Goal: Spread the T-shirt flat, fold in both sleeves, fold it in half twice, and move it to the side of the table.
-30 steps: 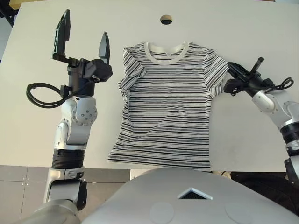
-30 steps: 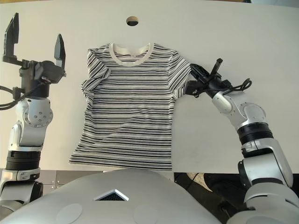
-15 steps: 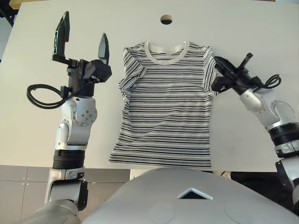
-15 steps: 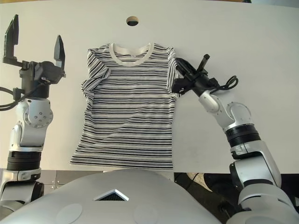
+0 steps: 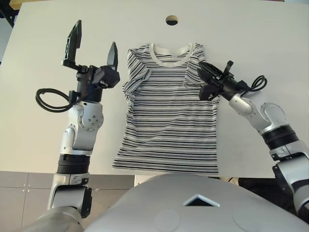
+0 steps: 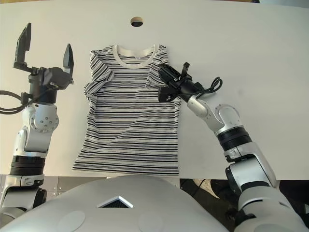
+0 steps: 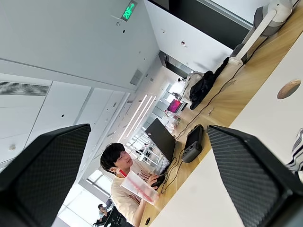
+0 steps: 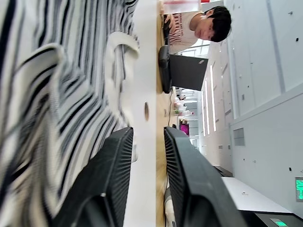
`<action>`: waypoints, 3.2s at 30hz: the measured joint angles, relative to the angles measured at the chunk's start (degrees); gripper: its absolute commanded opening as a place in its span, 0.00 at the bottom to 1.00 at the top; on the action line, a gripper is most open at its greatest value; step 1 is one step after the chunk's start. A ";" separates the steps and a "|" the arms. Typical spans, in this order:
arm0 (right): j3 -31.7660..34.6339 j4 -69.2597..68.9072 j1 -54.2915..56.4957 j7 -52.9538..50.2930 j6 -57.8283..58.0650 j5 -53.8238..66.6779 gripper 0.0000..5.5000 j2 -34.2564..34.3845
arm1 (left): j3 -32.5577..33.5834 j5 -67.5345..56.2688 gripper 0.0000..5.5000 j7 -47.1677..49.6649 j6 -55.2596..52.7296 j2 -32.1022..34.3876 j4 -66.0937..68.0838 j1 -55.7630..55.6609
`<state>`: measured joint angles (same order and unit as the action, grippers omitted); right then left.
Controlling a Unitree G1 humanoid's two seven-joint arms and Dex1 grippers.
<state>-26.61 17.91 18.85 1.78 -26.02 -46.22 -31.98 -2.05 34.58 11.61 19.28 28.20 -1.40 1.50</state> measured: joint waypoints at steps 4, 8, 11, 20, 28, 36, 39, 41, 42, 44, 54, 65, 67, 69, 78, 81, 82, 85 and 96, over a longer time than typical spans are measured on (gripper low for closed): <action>1.18 -5.57 -2.17 1.78 -0.05 2.68 0.44 0.04 | -0.04 -0.02 0.84 -1.52 1.23 1.62 1.55 -1.18; 7.98 -15.70 -10.15 8.73 -1.28 14.24 0.58 -6.40 | 0.71 -3.92 0.84 -10.12 6.34 9.39 0.76 3.71; 15.50 -23.60 -23.67 16.46 -4.84 27.98 0.64 -16.84 | 4.37 -7.55 0.84 -18.61 11.25 19.50 -0.39 13.85; 22.86 -33.25 -53.92 30.22 -13.88 30.29 0.64 -31.61 | 7.84 -22.68 0.84 -40.22 25.99 36.22 -4.76 38.76; 22.53 -40.68 -57.60 38.98 -12.93 27.98 0.65 -33.94 | 6.39 -21.91 0.74 -48.65 27.39 38.14 -7.77 42.84; 18.30 -42.95 -54.79 43.88 -12.58 28.58 0.65 -33.61 | 2.26 -20.76 0.74 -50.05 29.53 38.09 -5.96 36.90; 15.67 -43.48 -52.33 45.54 -11.77 29.25 0.65 -32.93 | -0.35 -21.35 0.68 -51.06 29.97 38.08 -6.05 34.95; 14.58 -44.10 -50.59 46.32 -10.72 29.83 0.65 -32.03 | -2.38 -22.23 0.64 -51.86 29.97 38.02 -6.18 33.99; 14.46 -44.44 -49.95 46.52 -10.42 30.54 0.61 -31.83 | -2.89 -22.49 0.60 -52.22 29.97 38.01 -6.11 33.71; 14.18 -44.76 -48.87 47.30 -9.85 31.79 0.56 -31.83 | -3.61 -22.65 0.55 -52.59 30.03 38.01 -5.82 33.30; 12.25 -43.79 -47.03 47.60 -9.60 32.06 0.22 -30.67 | -6.62 -23.05 0.24 -53.48 30.20 37.45 -5.14 31.73; 6.55 -37.83 -43.39 47.23 -11.84 30.11 0.02 -26.49 | -8.41 -24.38 0.02 -54.61 29.54 36.40 -5.36 30.43; 6.98 -37.80 -43.47 46.86 -11.85 30.12 0.02 -26.51 | -8.40 -25.06 0.02 -54.65 29.55 36.40 -5.39 30.64; 8.11 -37.83 -43.61 46.02 -11.85 30.23 0.02 -26.57 | -8.40 -26.97 0.02 -54.79 29.57 36.40 -5.40 31.11; 19.70 -35.50 -44.50 40.87 -10.44 48.06 0.02 -24.64 | -4.86 -43.29 0.02 -51.93 25.12 31.92 -10.47 28.34; 20.36 -30.90 -36.40 36.38 -7.24 48.45 0.02 -17.37 | -3.78 -40.57 0.02 -44.56 16.24 22.34 -7.33 16.99; 20.30 -28.49 -32.75 33.79 -5.96 46.60 0.02 -13.74 | -3.82 -37.91 0.02 -41.96 12.98 18.65 -4.87 13.31; 20.13 -22.73 -25.82 27.90 -3.81 41.13 0.02 -7.49 | -4.32 -31.79 0.02 -36.80 8.40 12.31 1.67 5.72; 18.17 -3.51 -9.02 11.18 -0.04 26.39 0.02 5.01 | -7.11 -19.24 0.02 -26.72 9.97 2.49 29.27 -14.09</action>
<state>-8.44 14.39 9.83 12.96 -26.06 -19.83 -26.96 -9.16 15.35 -15.11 29.24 30.69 27.87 -12.59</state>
